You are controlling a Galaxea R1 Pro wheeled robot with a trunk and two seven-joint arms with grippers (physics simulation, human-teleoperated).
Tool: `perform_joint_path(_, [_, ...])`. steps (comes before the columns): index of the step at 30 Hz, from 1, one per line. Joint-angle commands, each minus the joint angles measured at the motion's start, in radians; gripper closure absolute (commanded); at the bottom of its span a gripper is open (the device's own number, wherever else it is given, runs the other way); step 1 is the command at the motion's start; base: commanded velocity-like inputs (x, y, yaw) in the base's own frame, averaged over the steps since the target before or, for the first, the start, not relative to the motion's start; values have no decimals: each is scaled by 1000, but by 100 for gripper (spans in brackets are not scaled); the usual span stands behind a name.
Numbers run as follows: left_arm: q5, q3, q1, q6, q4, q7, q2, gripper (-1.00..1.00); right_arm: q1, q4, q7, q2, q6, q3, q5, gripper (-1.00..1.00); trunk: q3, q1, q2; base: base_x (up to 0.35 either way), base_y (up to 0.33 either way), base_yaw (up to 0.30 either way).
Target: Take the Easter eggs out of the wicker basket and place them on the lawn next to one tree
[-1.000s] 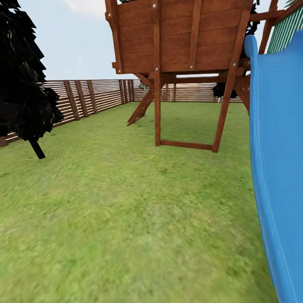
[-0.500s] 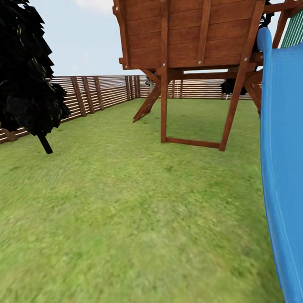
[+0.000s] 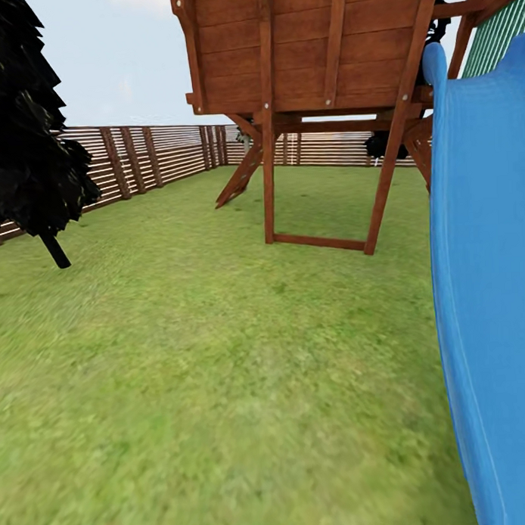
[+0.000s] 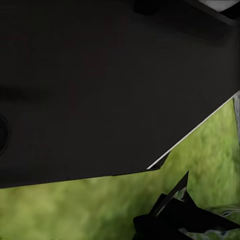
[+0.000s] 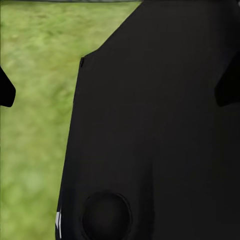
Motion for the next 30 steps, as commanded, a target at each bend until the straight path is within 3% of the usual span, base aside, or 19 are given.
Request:
perform_joint_path(1, [1, 1, 0, -1, -1, 0, 0, -100, -1, 0, 0, 0, -1, 2, 3, -100, -1, 0, 0, 0, 0, -32])
perform_joint_path(8, [1, 1, 0, -2, -1, 0, 0, -100, -1, 0, 0, 0, -1, 2, 3, -100, -1, 0, 0, 99, 0, -7])
perform_joint_path(30, [1, 1, 0, -2, -1, 0, 0, -100, -1, 0, 0, 0, -1, 2, 3, -100, -1, 0, 0, 316, 0, -33])
